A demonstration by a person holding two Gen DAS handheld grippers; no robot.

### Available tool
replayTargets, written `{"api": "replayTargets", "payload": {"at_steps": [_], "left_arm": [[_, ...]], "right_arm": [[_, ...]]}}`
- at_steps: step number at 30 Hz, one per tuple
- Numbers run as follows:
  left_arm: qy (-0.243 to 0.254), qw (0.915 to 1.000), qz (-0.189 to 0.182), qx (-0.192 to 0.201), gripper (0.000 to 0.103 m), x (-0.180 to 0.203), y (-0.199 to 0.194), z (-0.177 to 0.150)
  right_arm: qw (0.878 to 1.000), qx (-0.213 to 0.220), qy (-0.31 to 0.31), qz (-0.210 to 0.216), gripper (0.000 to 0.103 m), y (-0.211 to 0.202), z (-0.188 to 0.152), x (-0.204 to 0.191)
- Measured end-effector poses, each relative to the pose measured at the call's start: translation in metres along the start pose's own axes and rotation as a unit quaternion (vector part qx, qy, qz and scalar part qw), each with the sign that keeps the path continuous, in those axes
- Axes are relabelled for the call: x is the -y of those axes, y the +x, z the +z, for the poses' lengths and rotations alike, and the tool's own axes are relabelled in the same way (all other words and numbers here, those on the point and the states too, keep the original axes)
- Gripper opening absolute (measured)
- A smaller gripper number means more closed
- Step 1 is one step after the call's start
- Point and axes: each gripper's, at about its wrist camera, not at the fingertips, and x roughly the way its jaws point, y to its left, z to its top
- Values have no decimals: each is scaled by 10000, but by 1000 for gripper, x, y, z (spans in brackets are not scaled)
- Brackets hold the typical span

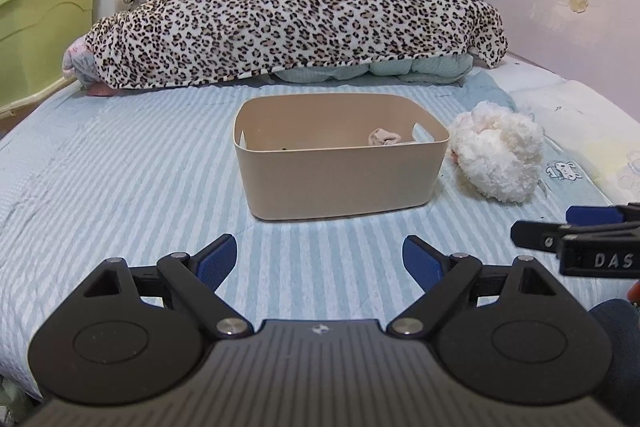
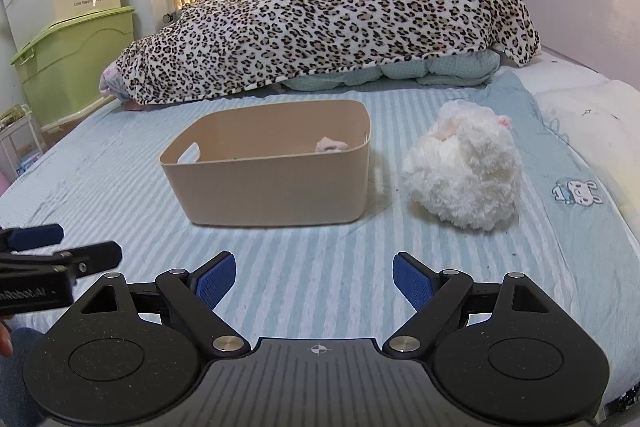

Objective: Organize objects

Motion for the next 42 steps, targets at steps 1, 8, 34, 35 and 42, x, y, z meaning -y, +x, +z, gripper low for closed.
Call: {"api": "replayTargets", "payload": {"at_steps": [1,8,34,35,42], "left_arm": [[9,10000,10,19,90,1,-2,0],[-175,9998,-126,-52,90,-3,-11,-7],[91,9997,41,-204,90,-1,-23,-17],[80,9998,30,-192,90,-1,-24,-17],[126,9998,89,-151,91,2,-28,-15]], "right_arm": [[10000,4,26,21,87,-1,-2,1],[9999,77,67,56,87,-15,-10,3],[9991,84,-372,-157,86,-33,-16,-2],[9992,82,-363,-145,86,-33,-16,-2],[9991,89,-385,-175,85,-34,-15,-1]]}}
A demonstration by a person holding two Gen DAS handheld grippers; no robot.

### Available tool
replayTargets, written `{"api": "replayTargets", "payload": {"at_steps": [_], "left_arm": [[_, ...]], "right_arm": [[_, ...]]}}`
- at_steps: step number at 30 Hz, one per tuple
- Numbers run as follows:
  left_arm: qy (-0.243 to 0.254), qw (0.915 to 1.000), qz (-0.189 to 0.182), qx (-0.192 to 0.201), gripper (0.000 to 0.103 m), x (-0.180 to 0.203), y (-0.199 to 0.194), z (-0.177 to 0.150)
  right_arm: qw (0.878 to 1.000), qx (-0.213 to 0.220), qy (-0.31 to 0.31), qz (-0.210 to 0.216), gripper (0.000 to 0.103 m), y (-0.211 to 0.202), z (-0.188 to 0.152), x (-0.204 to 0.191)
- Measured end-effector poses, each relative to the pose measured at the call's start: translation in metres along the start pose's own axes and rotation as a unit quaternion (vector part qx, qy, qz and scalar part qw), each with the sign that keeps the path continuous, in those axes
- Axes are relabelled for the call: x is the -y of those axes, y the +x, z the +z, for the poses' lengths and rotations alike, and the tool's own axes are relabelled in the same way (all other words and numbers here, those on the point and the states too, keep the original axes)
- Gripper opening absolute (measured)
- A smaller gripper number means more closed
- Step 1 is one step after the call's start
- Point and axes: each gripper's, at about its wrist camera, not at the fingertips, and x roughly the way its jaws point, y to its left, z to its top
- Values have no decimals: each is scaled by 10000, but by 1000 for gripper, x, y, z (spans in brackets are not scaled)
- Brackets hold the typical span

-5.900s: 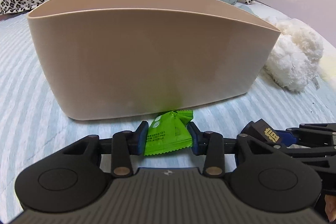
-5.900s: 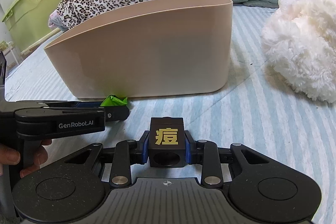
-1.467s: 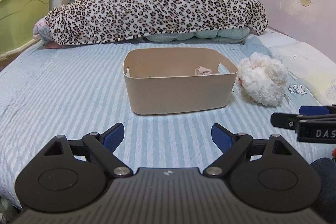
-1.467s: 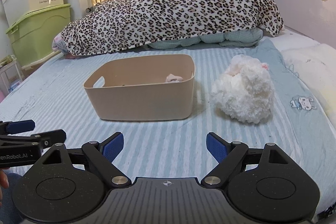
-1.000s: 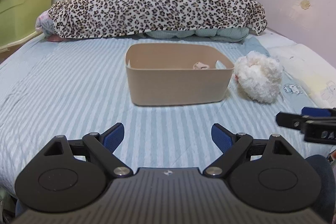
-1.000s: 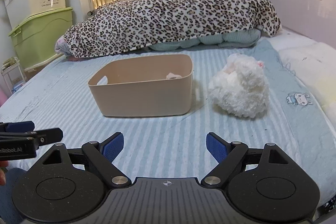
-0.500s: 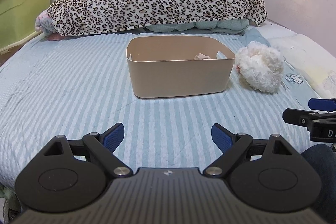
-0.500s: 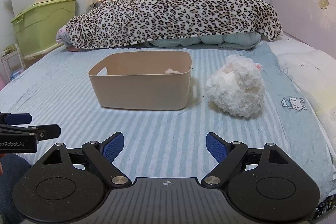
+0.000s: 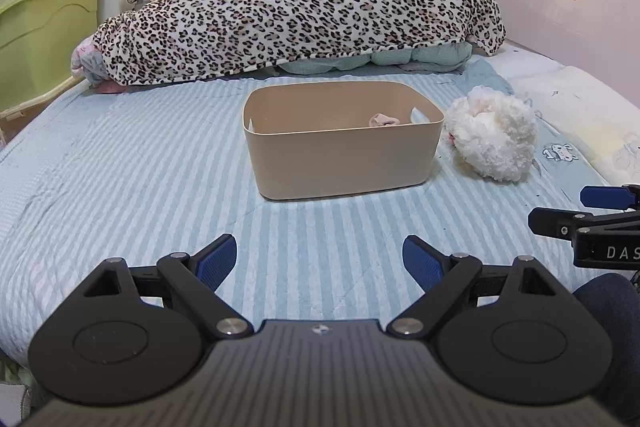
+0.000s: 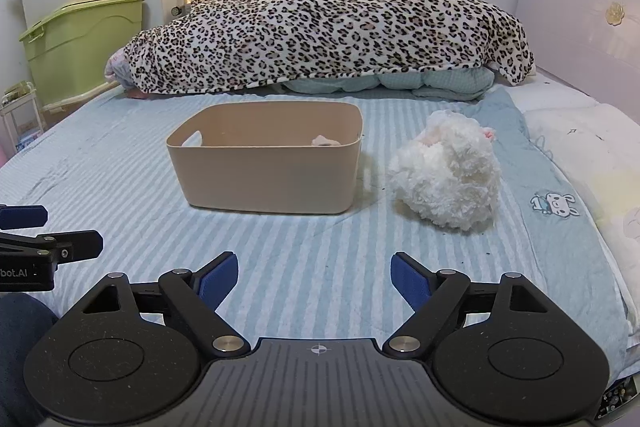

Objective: Organize objects

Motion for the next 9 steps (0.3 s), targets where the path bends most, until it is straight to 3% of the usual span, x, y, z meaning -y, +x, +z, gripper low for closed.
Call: {"api": "replayTargets", "payload": {"at_steps": [8,9], "left_arm": [[-45,10000,-51,-26,93,0,-1,0],[-52,10000,-35,-38,97,0,-1,0]], "right_arm": [[10000,-1,24,7,85,1,1,2],[10000,-4,32,8,85,1,1,2]]}}
